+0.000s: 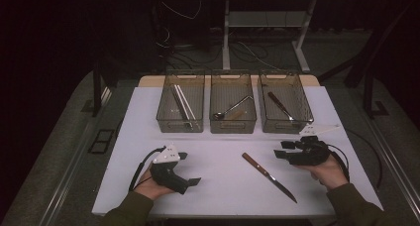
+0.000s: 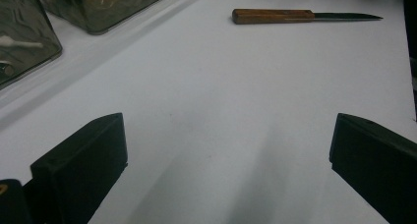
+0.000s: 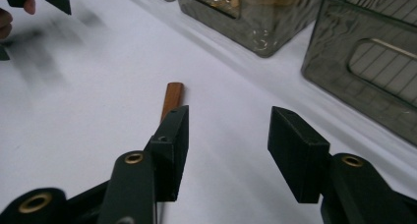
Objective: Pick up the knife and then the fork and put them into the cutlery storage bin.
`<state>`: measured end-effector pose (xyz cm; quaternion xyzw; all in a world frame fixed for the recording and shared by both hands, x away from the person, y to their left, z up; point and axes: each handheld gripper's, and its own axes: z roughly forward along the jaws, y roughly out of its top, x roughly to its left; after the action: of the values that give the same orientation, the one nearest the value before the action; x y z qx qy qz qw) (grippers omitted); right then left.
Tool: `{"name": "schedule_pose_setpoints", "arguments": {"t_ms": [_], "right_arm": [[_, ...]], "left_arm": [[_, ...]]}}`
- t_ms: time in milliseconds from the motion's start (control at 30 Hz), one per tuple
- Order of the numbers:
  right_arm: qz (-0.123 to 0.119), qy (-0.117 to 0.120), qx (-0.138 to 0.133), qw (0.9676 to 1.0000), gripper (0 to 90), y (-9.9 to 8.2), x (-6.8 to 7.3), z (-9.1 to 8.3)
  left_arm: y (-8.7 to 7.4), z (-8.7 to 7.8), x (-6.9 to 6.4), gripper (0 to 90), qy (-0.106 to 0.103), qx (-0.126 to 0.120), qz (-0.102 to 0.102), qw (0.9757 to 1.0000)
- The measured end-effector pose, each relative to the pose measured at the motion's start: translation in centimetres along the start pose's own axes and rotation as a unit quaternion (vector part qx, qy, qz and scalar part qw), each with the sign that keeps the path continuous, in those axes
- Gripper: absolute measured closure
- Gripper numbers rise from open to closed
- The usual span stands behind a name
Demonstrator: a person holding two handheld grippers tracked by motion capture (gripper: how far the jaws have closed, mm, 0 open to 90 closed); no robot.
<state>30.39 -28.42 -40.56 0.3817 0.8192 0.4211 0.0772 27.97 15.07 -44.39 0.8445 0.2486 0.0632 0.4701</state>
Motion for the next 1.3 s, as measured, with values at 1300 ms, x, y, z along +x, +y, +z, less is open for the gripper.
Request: {"name": "schedule_pose_setpoints", "arguments": {"t_ms": [1300], "right_arm": [[-0.065, -0.003, 0.137, 0.9885, 67.9, -1.5, 4.6, 4.7]], "left_arm": [[0.1, 0.2, -0.2, 0.0, -0.005, 0.002, 0.004, 1.0000]]}}
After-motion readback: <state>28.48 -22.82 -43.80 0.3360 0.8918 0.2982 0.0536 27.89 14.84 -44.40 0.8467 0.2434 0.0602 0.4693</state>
